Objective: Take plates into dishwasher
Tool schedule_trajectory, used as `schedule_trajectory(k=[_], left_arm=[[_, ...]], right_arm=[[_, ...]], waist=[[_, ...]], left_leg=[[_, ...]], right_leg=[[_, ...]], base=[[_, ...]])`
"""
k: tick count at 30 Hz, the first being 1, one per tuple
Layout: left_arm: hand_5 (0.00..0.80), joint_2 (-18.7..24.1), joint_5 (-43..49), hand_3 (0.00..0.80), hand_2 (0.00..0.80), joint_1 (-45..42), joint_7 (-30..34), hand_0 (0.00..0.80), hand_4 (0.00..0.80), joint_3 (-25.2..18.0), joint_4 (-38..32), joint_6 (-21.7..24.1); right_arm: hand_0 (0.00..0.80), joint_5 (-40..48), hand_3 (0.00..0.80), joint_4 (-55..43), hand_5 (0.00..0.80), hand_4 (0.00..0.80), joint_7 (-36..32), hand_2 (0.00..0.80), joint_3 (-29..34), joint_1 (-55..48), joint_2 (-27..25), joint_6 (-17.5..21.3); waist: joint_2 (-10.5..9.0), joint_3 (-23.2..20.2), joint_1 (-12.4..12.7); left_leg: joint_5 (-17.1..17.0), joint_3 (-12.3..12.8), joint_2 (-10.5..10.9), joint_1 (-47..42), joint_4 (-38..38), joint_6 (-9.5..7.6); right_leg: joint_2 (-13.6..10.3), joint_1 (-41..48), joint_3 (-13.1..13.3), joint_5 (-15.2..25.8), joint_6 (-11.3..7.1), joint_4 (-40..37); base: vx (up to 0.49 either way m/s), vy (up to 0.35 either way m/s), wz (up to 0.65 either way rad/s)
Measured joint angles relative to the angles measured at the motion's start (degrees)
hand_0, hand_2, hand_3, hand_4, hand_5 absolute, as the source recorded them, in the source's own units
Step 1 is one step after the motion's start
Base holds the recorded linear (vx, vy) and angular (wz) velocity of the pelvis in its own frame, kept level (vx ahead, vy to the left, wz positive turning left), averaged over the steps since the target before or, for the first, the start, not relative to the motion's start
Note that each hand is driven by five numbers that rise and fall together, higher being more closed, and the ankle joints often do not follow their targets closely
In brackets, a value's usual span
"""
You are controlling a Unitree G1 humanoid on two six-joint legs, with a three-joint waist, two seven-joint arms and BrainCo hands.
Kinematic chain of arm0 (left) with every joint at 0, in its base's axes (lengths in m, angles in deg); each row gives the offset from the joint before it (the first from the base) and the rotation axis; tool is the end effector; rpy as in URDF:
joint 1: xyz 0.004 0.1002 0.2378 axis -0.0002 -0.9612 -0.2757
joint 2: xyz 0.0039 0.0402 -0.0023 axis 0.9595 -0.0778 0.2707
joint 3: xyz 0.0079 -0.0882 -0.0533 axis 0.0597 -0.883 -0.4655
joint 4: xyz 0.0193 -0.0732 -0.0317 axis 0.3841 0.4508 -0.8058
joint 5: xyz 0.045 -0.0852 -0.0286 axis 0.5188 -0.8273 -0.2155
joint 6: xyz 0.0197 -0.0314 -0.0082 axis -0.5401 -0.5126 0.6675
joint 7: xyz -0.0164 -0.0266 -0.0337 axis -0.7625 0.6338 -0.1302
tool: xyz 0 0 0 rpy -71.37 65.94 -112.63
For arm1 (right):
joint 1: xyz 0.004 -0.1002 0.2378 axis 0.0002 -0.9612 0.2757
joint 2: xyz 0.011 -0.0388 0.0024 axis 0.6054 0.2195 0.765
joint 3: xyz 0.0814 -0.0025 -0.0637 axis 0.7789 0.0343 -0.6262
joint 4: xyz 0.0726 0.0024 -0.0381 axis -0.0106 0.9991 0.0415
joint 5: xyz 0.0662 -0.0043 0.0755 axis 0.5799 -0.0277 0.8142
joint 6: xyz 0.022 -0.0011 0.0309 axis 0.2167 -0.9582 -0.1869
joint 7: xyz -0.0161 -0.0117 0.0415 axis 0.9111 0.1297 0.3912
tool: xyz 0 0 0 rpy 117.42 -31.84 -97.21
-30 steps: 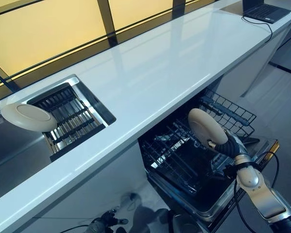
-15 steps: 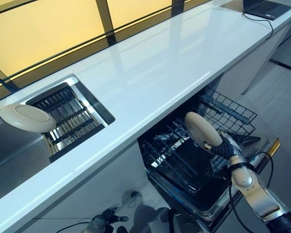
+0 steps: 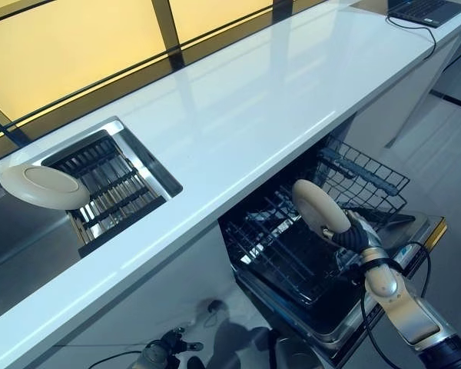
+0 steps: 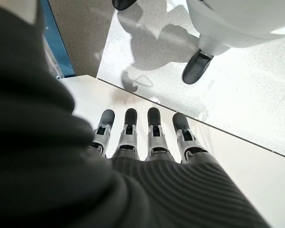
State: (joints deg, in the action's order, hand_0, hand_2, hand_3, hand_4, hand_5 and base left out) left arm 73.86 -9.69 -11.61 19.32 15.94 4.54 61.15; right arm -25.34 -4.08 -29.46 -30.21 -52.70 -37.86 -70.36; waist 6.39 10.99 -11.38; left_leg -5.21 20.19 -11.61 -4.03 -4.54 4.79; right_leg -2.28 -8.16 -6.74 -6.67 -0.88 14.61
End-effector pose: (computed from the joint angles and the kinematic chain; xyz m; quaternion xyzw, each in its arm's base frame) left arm 0.1140 0.1886 -0.1089 0.2241 0.5107 -0.1195 0.8214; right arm 0.1970 -0.2271 0.0710 -0.4503 0.0209 -0.0052 0.8926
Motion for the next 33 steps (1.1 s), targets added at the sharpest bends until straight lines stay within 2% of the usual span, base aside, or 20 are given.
schedule_trajectory(k=[6, 8, 17, 28, 33], left_arm=[[0.0, 0.0, 0.4, 0.0, 0.0, 0.2, 0.0, 0.0, 0.0, 0.0, -0.4, 0.0], [0.0, 0.0, 0.4, 0.0, 0.0, 0.5, 0.1, 0.0, 0.0, 0.7, -0.8, -0.1], [0.0, 0.1, 0.9, 0.0, 0.0, 0.5, 0.3, 0.0, 0.0, 1.1, -1.2, -1.0], [0.0, 0.1, 0.9, 0.0, 0.0, 1.4, 0.6, 0.0, 0.0, 2.2, -1.8, -1.1], [0.0, 0.1, 0.9, 0.0, 0.0, 1.8, 0.6, 0.0, 0.0, 2.2, -2.0, -1.0]], right_arm=[[0.8, 0.0, 0.8, 2.8, 0.8, 0.8, -0.3, 0.8, -0.7, 1.2, 1.0, -0.6], [0.8, 0.0, 0.8, 4.3, 0.8, 0.8, -0.6, 0.8, -1.0, 1.9, 1.0, -1.4], [0.8, -0.2, 0.8, 10.1, 0.8, 0.8, -1.5, 0.8, -2.9, 4.8, 3.1, -2.6], [0.8, -2.2, 0.8, 18.1, 0.8, 0.8, -1.2, 0.8, -5.2, 9.3, 5.4, -4.7], [0.8, -2.2, 0.8, 21.3, 0.8, 0.8, -0.9, 0.8, -5.2, 10.6, 5.8, -5.5]], waist=[[0.04, 0.1, 0.6], [0.03, 0.2, 1.5], [0.23, 0.5, 2.9], [2.48, 2.5, 3.2], [3.15, 2.9, 4.8]], left_leg=[[0.0, -0.1, 0.0, 0.5, 0.1, 0.0], [-0.1, -0.1, 0.0, 0.7, 0.1, -0.01], [-0.1, -2.0, 0.1, 1.3, 0.2, -0.09], [-0.7, -3.7, 1.0, 2.7, 0.3, -0.42], [-0.8, -4.8, 1.1, 3.0, 0.3, -0.52]], right_leg=[[0.0, -0.6, -0.1, 0.0, 0.0, 0.2], [-0.1, -1.1, -0.2, 0.0, 0.03, 0.6], [-0.3, -1.2, -0.8, -0.1, 0.1, 0.8], [-1.6, -2.1, -2.3, -0.3, -0.2, 1.3], [-1.8, -1.9, -2.9, -0.3, -0.29, 1.2]], base=[[0.002, -0.004, -0.01], [0.017, -0.024, -0.06], [0.011, -0.008, 0.02], [0.025, -0.009, 0.06], [0.02, 0.004, 0.06]])
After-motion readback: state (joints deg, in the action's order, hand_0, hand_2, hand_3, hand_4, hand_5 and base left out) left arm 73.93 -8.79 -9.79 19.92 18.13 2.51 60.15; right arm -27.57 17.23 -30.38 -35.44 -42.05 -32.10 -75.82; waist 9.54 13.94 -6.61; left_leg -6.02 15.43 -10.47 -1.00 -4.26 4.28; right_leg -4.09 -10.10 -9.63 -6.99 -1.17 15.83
